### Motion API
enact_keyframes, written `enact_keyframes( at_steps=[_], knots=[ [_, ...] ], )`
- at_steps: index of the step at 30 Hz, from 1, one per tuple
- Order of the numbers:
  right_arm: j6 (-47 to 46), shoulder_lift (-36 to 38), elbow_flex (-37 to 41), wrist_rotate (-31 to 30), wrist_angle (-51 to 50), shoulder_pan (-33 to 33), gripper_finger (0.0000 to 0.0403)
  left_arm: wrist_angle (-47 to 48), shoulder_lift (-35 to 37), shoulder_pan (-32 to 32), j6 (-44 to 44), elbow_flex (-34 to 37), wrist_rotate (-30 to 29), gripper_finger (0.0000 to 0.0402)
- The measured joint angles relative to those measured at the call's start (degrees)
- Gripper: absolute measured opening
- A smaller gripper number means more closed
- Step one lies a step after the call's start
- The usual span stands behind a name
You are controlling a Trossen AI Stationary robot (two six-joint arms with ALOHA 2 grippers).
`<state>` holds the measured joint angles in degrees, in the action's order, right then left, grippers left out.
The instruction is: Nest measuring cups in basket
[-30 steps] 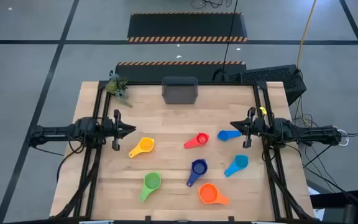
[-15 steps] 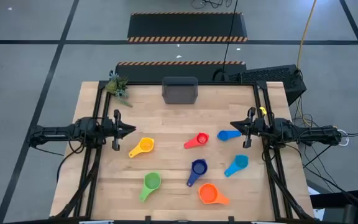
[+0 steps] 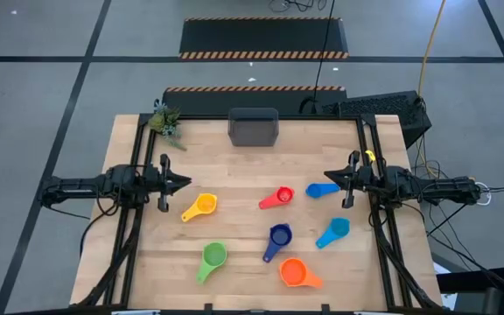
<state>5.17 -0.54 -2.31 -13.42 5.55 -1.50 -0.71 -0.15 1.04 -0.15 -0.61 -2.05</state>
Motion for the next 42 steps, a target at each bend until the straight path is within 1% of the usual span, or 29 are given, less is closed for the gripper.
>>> enact_keyframes(
  at_steps=[31, 42],
  knots=[
    [0.0, 0.0, 0.0, 0.0, 0.0, 0.0, 0.0, 0.0, 0.0, 0.0, 0.0, 0.0, 0.0, 0.0042],
    [0.0, 0.0, 0.0, 0.0, 0.0, 0.0, 0.0, -5.4, 0.0, 0.0, 0.7, 0.1, -0.2, 0.0042]
  ],
)
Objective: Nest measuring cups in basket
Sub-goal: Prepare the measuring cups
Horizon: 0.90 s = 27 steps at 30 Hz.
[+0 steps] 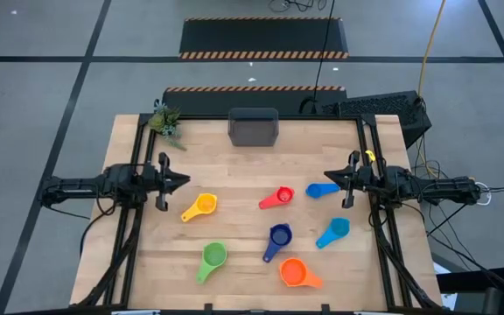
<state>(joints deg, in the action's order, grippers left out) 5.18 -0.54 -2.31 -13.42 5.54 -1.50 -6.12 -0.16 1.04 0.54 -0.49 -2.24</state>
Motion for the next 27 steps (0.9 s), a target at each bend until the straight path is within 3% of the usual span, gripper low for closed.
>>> enact_keyframes(
  at_steps=[27],
  knots=[
    [0.0, 0.0, 0.0, 0.0, 0.0, 0.0, 0.0, -2.9, 0.0, 0.0, 0.2, 0.0, 0.2, 0.0042]
  ],
)
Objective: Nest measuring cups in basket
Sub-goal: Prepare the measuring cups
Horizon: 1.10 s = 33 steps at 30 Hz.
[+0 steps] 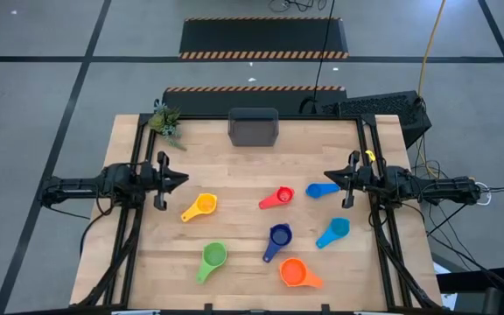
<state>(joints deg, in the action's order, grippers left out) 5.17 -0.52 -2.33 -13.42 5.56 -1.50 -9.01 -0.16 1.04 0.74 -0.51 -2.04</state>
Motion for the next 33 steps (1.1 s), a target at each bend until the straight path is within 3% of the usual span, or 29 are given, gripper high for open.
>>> enact_keyframes(
  at_steps=[14, 28, 33],
  knots=[
    [0.0, 0.0, 0.0, 0.0, 0.0, 0.0, 0.0, -4.5, -8.2, -1.3, 2.6, -2.0, 2.6, 0.0042],
    [-0.1, 0.0, 0.0, 0.0, 0.2, 0.0, 0.0, 1.6, -27.7, -6.6, -2.0, -21.3, 2.0, 0.0042],
    [-7.1, 0.0, 0.0, 0.0, 0.2, 0.0, 0.0, 4.9, -36.5, -8.9, -4.5, -29.5, 1.8, 0.0042]
  ],
)
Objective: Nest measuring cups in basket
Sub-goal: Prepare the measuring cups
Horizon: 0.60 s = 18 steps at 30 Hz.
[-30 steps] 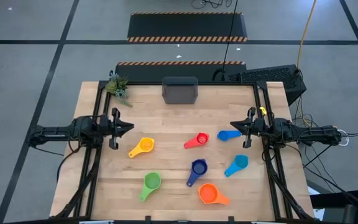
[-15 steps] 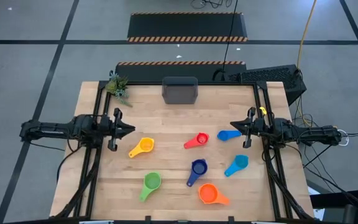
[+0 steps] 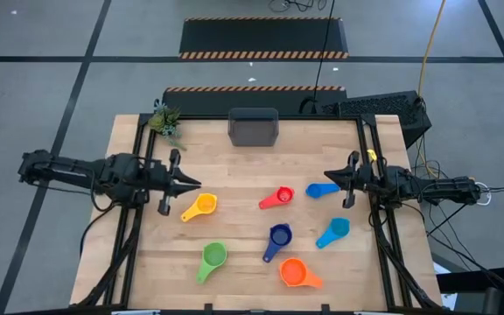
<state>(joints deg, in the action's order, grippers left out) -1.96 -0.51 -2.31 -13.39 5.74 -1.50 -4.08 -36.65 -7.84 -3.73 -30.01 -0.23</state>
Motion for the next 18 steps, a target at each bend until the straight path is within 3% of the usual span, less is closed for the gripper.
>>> enact_keyframes(
  at_steps=[10, 18],
  knots=[
    [-11.3, 0.0, 0.0, 0.0, 0.0, 0.0, 0.0, 10.7, -15.5, -5.4, -3.7, -15.8, -3.4, 0.0042],
    [-12.4, 0.0, 0.0, 0.0, -0.1, 0.0, 0.0, 10.7, -24.6, -8.6, -3.7, -19.3, -3.4, 0.0042]
  ],
)
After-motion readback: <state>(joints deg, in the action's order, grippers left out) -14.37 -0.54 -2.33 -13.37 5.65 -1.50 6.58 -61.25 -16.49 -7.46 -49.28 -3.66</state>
